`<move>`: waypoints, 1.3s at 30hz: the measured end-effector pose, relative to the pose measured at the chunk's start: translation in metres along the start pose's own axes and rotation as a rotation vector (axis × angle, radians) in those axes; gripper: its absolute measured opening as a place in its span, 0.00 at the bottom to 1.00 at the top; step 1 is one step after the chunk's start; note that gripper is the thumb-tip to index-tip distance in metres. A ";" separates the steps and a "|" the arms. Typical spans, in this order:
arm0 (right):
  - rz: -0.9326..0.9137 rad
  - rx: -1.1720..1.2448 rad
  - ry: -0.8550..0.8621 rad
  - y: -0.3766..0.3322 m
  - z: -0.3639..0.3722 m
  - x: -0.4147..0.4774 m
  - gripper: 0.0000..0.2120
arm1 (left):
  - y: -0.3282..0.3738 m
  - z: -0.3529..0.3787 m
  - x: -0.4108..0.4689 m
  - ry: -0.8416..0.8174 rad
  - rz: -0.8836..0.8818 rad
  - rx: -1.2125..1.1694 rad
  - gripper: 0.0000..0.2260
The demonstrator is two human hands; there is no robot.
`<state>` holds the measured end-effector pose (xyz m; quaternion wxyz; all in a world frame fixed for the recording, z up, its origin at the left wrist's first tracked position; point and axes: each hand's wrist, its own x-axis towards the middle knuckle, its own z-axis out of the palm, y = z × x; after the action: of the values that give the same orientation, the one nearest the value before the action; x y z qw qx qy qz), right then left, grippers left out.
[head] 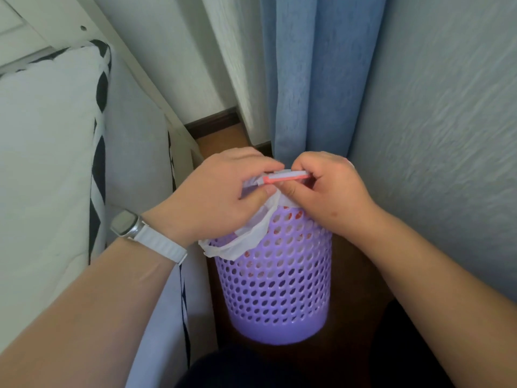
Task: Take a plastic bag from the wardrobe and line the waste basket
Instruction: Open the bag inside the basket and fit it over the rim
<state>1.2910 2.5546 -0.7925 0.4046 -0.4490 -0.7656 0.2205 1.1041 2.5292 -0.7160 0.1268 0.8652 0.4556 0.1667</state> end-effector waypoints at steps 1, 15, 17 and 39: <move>0.006 0.008 0.001 -0.002 0.001 0.000 0.19 | 0.000 0.001 0.000 -0.017 0.004 0.022 0.13; 0.041 0.169 -0.010 0.026 -0.018 0.009 0.17 | -0.014 -0.003 -0.003 0.021 -0.177 0.062 0.05; 0.075 0.132 -0.009 0.027 -0.012 0.006 0.17 | -0.014 -0.002 -0.003 0.025 -0.198 0.049 0.04; 0.021 0.124 -0.093 0.008 -0.022 0.007 0.17 | -0.015 -0.010 -0.003 0.015 -0.174 0.035 0.10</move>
<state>1.3108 2.5643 -0.7824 0.3932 -0.4201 -0.7638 0.2924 1.0870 2.5358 -0.7132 0.1225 0.8231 0.5329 0.1535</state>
